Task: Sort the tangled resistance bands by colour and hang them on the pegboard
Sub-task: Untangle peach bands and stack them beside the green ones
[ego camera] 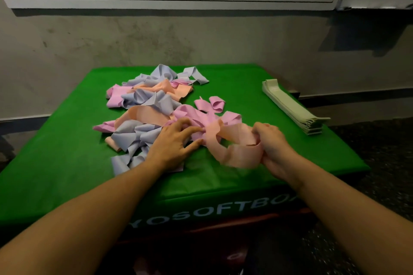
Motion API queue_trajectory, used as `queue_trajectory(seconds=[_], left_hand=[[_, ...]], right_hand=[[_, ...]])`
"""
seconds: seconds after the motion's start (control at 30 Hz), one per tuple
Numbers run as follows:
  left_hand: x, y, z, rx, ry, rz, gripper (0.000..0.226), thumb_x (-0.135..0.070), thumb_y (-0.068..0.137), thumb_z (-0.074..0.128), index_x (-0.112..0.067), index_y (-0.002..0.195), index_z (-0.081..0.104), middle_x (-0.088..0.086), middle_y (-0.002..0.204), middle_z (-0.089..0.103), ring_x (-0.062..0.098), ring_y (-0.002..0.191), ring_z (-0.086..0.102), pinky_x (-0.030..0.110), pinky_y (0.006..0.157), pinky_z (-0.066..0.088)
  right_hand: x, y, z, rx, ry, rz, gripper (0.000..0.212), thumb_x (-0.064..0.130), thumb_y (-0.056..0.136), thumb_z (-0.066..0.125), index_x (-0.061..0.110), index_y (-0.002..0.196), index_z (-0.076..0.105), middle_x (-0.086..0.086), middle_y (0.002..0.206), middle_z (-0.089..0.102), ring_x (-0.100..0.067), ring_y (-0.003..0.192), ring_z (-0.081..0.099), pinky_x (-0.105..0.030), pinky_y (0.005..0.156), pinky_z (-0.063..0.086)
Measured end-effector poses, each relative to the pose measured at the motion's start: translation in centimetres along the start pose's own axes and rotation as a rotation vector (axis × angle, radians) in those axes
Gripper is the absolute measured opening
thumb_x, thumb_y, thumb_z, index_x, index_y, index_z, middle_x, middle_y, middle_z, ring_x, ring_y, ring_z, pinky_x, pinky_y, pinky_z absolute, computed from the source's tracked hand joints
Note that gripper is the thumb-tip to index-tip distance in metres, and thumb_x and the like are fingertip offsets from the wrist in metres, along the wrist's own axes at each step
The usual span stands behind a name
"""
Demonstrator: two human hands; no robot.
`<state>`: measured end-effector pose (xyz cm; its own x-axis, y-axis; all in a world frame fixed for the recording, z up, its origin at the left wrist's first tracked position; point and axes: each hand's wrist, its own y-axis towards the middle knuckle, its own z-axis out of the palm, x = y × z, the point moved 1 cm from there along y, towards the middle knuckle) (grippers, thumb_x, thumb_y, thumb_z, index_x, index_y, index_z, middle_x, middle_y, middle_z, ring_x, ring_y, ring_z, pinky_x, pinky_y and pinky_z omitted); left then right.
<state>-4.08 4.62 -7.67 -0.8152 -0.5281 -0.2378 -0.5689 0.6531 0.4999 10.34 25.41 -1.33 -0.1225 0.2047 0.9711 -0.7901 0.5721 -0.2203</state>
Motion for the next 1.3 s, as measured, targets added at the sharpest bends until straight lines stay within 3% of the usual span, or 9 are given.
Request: queue_trajectory(seconds=[0.13,0.4,0.5,0.63,0.73,0.83,1.07,1.2,1.3], left_hand=[[-0.4,0.0,0.2,0.034,0.095,0.002,0.054,-0.062,0.095,0.032,-0.031,0.127,0.060,-0.003,0.127,0.051,0.016,0.115,0.048,0.042,0.103,0.036],[-4.3,2.8,-2.0,0.324,0.468,0.000,0.045,-0.051,0.087,0.047,-0.037,0.129,0.051,-0.002,0.148,0.039,0.022,0.140,0.029,0.051,0.113,0.015],[-7.7,3.4,-3.5,0.233,-0.035,-0.176,0.050,-0.046,0.087,0.036,-0.033,0.132,0.051,-0.001,0.146,0.044,0.019,0.134,0.038,0.051,0.113,0.026],[-12.0,1.7,-5.4,0.220,-0.736,-0.206,0.033,-0.040,0.103,0.045,-0.020,0.123,0.062,-0.005,0.123,0.063,0.010,0.110,0.060,0.025,0.093,0.048],[-13.4,-0.2,-5.7,0.233,-0.777,-0.212,0.014,-0.030,0.094,0.065,-0.027,0.108,0.069,-0.017,0.106,0.068,-0.006,0.097,0.063,0.017,0.089,0.050],[-13.6,-1.9,-5.7,0.254,-0.770,-0.213,0.013,-0.020,0.092,0.069,-0.014,0.102,0.073,-0.009,0.097,0.073,0.001,0.091,0.066,0.022,0.086,0.053],[-16.4,-5.2,-7.5,0.406,-0.909,-0.262,0.029,-0.028,0.092,0.067,-0.015,0.117,0.067,-0.001,0.114,0.072,0.012,0.106,0.068,0.030,0.094,0.054],[-17.9,-6.5,-8.8,0.281,-0.935,-0.295,0.028,-0.025,0.096,0.063,-0.003,0.111,0.071,0.009,0.109,0.074,0.023,0.104,0.069,0.037,0.095,0.054],[-18.9,-7.3,-10.3,0.220,-1.035,-0.333,0.026,-0.019,0.095,0.062,-0.001,0.113,0.068,0.008,0.107,0.073,0.019,0.099,0.069,0.030,0.089,0.055]], right_hand=[[0.0,-0.8,-1.6,0.017,-0.028,0.077,0.033,0.012,0.091,0.062,0.009,0.118,0.044,-0.010,0.099,0.052,-0.018,0.077,0.055,-0.027,0.051,0.048],[1.1,-3.5,-2.5,0.268,-0.016,0.054,0.022,0.007,0.090,0.067,0.010,0.106,0.053,-0.018,0.099,0.071,-0.012,0.060,0.067,-0.025,0.047,0.050],[1.7,-4.4,-2.2,0.310,0.048,0.006,0.008,0.005,0.094,0.060,0.008,0.099,0.054,-0.019,0.094,0.071,-0.014,0.066,0.070,-0.024,0.049,0.052],[2.6,-5.8,-1.7,0.351,0.136,-0.056,0.006,0.004,0.097,0.055,0.009,0.095,0.054,-0.013,0.086,0.071,-0.014,0.070,0.071,-0.025,0.051,0.052],[3.2,-6.6,-1.7,0.362,0.149,-0.079,0.001,0.008,0.098,0.054,0.009,0.099,0.053,-0.016,0.093,0.070,-0.019,0.071,0.068,-0.030,0.063,0.056],[3.9,-7.6,-1.7,0.427,0.202,-0.063,0.001,0.009,0.101,0.050,0.008,0.100,0.049,-0.024,0.105,0.072,-0.026,0.096,0.073,-0.041,0.084,0.056],[5.2,-10.7,-1.6,0.535,0.277,0.024,0.038,0.018,0.105,0.041,-0.003,0.136,0.038,-0.023,0.120,0.068,-0.027,0.107,0.070,-0.041,0.075,0.062],[6.1,-12.7,-1.7,0.549,0.213,0.013,0.034,0.022,0.105,0.044,-0.002,0.129,0.044,-0.022,0.117,0.069,-0.025,0.084,0.073,-0.032,0.059,0.058],[6.5,-13.2,-2.6,0.370,-0.018,-0.087,0.025,0.030,0.099,0.057,0.008,0.112,0.057,-0.006,0.087,0.069,-0.013,0.053,0.054,-0.025,0.048,0.045]])
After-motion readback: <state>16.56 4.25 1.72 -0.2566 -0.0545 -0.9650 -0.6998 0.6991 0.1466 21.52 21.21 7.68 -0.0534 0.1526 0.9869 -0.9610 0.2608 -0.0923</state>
